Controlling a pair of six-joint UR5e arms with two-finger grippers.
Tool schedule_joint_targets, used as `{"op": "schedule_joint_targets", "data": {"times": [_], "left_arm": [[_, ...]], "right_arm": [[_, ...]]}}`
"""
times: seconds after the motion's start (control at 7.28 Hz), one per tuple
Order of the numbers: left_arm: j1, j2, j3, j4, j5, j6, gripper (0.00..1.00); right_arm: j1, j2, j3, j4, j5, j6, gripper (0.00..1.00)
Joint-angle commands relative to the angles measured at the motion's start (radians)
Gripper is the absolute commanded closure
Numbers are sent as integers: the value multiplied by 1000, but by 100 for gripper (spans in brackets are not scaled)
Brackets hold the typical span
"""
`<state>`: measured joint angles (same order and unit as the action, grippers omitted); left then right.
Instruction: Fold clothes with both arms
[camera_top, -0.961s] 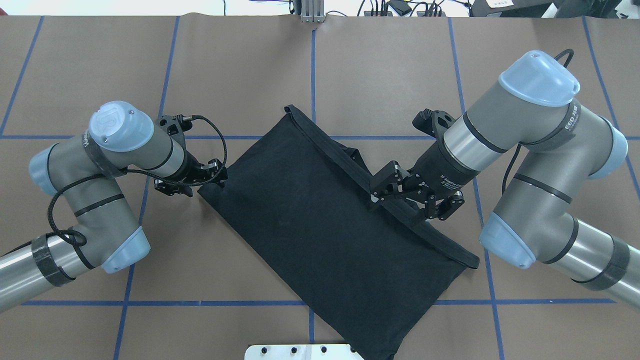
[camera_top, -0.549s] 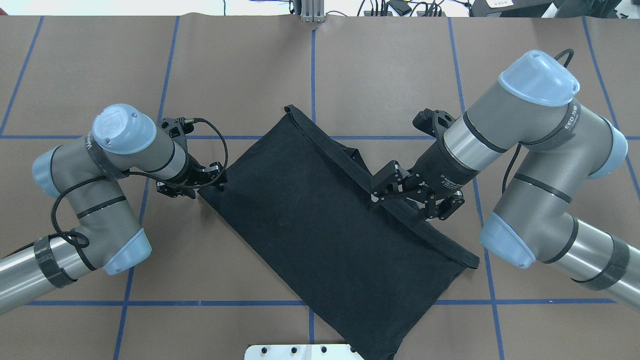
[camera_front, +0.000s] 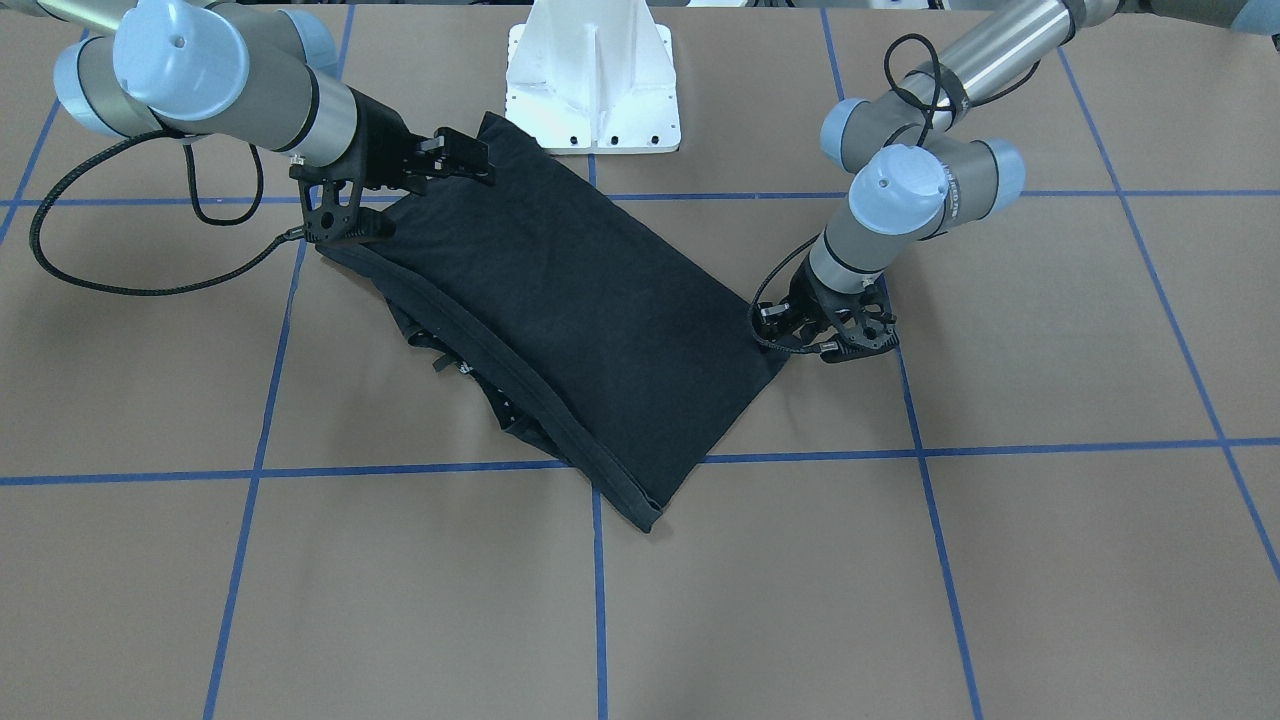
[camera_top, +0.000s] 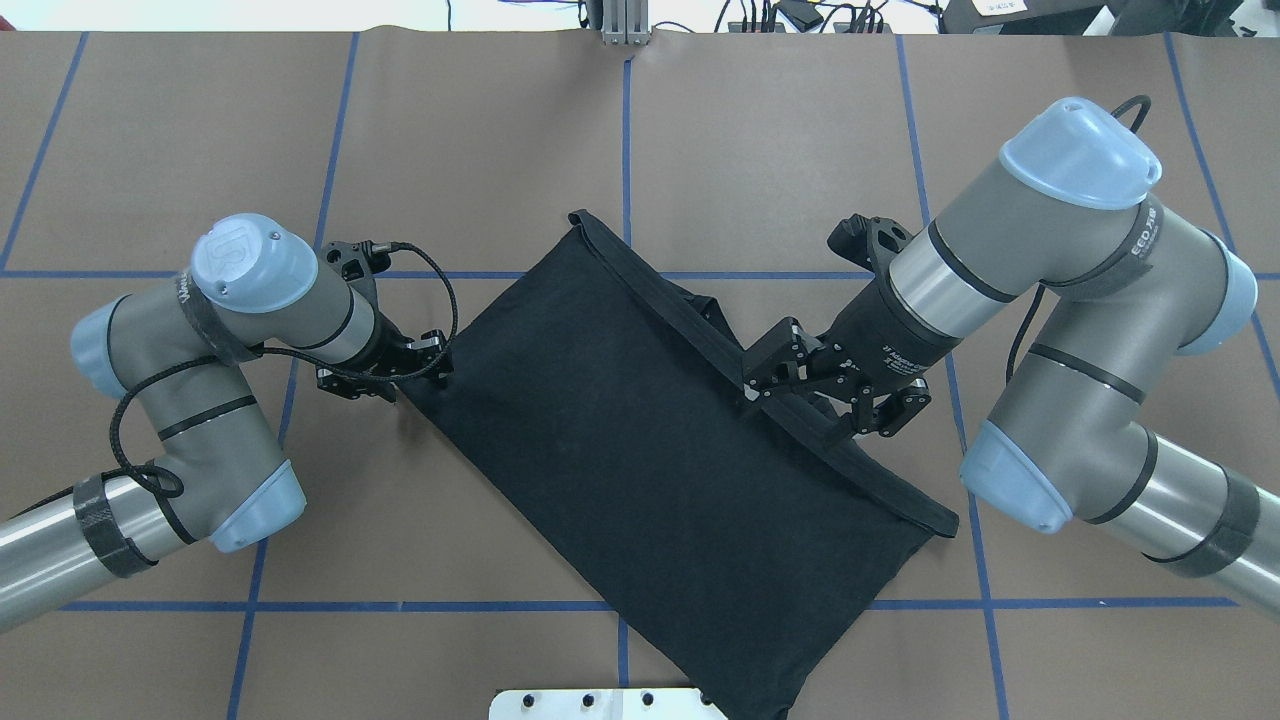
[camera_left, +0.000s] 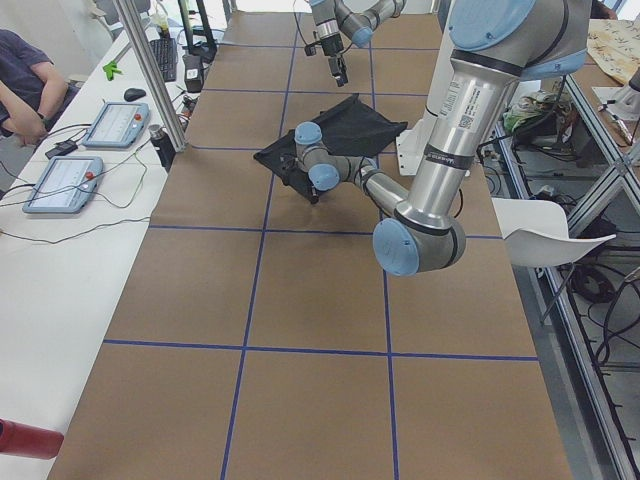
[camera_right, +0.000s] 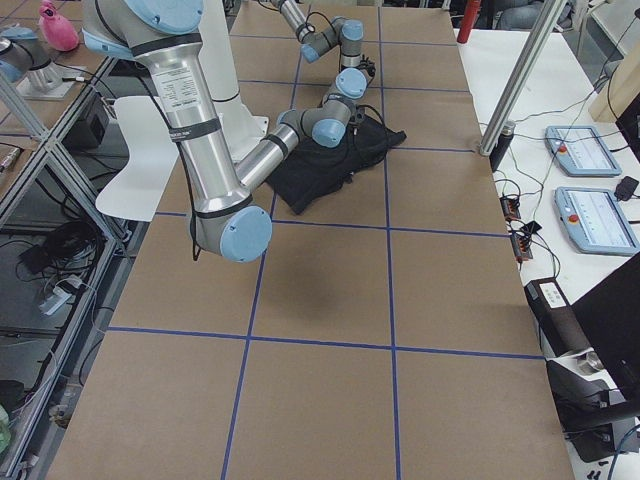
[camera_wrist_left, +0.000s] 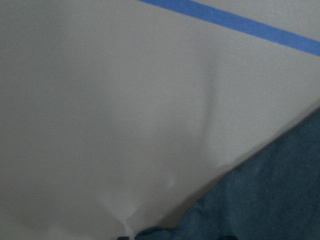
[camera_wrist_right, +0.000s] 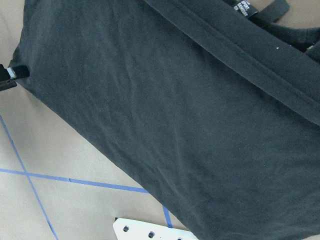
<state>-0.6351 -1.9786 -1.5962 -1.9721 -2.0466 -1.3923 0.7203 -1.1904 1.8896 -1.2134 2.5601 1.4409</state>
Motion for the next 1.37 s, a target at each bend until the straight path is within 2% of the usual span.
{"op": "schedule_joint_targets", "data": {"times": [0.0,0.14,0.27,0.41,0.82,1.1,1.24], "left_arm": [[0,-2,1,1,-4,-1,53],[0,-3,-1,2,-7,-2,72],[0,-5,-1,4,-9,-2,95],[0,-6,-8,4,-7,-4,100],[-17,-5,-28,9,2,-24,100],[-79,-8,5,6,5,-10,100],[-104,-40,57,1,6,-10,100]], "right_arm": [[1,0,0,0,0,1,0],[1,0,-1,0,0,1,0],[2,-1,-1,0,0,1,0],[2,-2,-1,0,0,0,0],[10,-2,-1,0,0,0,0],[25,-2,-1,0,0,0,0],[27,-2,-1,0,0,-2,0]]}}
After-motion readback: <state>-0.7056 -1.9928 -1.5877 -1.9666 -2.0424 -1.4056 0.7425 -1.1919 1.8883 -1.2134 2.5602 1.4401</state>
